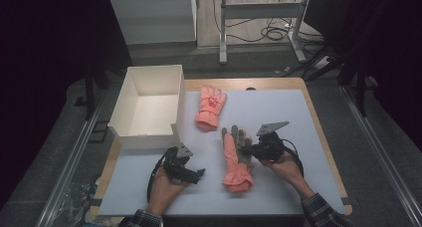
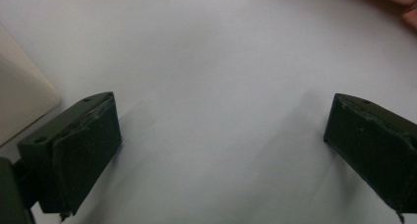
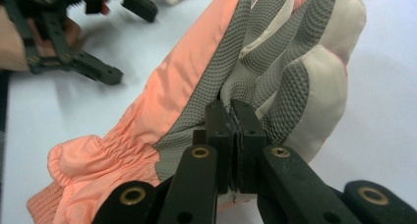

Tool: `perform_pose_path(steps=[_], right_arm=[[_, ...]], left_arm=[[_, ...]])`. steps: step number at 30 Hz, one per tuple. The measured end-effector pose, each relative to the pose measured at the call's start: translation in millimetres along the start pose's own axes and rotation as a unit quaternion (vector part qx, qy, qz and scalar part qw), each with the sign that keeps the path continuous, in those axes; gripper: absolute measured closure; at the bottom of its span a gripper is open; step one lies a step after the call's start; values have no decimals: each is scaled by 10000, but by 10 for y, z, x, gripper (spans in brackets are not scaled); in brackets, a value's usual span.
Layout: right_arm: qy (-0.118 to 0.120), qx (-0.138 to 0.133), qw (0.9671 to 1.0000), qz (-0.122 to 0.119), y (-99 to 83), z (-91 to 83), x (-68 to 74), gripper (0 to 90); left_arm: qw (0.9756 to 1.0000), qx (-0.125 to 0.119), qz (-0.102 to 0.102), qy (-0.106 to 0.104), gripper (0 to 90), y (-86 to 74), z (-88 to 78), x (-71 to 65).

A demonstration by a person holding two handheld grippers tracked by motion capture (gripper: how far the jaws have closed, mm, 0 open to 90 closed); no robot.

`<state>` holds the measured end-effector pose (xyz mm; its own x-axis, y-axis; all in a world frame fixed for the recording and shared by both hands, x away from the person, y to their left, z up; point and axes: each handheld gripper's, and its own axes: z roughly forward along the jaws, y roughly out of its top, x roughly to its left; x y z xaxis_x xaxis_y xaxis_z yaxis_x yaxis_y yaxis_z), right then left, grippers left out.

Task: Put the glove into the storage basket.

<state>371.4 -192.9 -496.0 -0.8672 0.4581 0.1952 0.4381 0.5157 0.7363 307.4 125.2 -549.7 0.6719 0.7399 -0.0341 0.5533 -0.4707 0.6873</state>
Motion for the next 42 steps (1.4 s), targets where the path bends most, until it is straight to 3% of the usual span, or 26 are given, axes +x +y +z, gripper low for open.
perform_pose_path(steps=[7, 16, 27, 34, 42], right_arm=[[-96, 93, 9999, 18, -36, 82, -56, 818], [-649, -55, 9975, -281, 85, -10, -67, 703], [-847, -285, 9960, -96, 556, 183, -238, 586], [-922, -395, 9950, 6, 844, 368, -398, 584], [-1063, -308, 9939, -13, 1066, 589, -516, 594]], left_arm=[[10000, -1, 1, 0, 4, 0, 0, 0], [10000, -3, 2, 0, 5, 0, 1, 0], [10000, 4, 16, 3, 4, 0, 0, 2], [10000, 6, 24, 2, 5, -1, 0, 4], [10000, 7, 23, 2, 5, -1, 0, 3]])
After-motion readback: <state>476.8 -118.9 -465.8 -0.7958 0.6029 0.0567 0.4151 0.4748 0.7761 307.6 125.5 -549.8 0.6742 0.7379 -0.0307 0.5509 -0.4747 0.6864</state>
